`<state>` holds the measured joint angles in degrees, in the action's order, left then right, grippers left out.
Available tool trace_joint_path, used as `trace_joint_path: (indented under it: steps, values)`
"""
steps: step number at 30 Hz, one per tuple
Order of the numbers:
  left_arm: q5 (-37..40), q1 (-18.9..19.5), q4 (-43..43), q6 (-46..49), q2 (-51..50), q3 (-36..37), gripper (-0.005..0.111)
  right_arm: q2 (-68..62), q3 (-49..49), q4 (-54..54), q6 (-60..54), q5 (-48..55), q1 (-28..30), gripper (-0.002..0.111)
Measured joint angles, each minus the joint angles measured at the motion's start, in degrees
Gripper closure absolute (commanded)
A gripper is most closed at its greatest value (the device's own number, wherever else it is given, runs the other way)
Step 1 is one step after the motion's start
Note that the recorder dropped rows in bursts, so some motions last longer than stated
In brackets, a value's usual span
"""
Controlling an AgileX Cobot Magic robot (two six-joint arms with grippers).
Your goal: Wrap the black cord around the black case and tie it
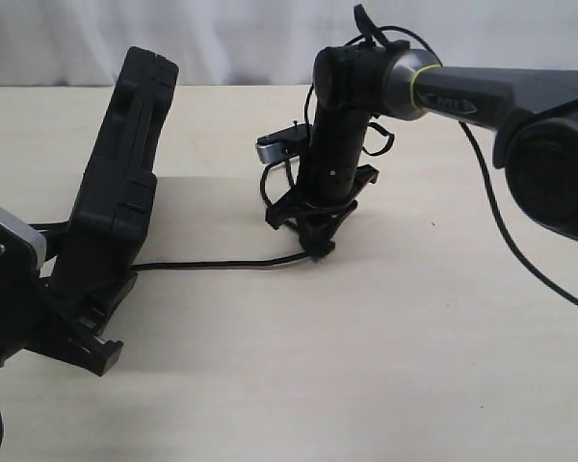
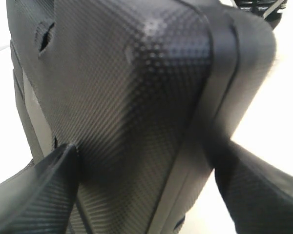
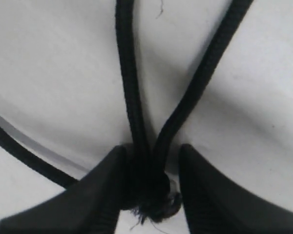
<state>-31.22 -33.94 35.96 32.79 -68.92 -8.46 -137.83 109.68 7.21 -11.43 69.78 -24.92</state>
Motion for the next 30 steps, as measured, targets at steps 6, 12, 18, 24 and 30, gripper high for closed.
trace_joint_path:
  steps: [6,12,18,24,30]
  values:
    - [0.0,0.0,0.0,0.0,0.0,0.0,0.107,-0.6,3.5,-1.5,0.2,0.3,0.0,0.043]
    - [0.0,0.0,0.0,0.0,0.1,0.0,0.107,-0.8,8.8,-0.7,1.6,0.0,0.0,0.043]
    - [0.0,0.0,0.0,0.0,0.1,0.0,0.107,-2.3,8.9,-0.9,1.8,-3.6,-0.8,0.033]
    - [0.0,0.0,0.0,0.0,0.1,0.0,0.107,-4.1,9.0,-7.6,5.3,-7.8,-3.1,0.029]
    - [0.0,0.0,0.0,0.0,0.1,0.0,0.107,-4.4,9.4,-10.4,8.4,-9.5,-3.3,0.096]
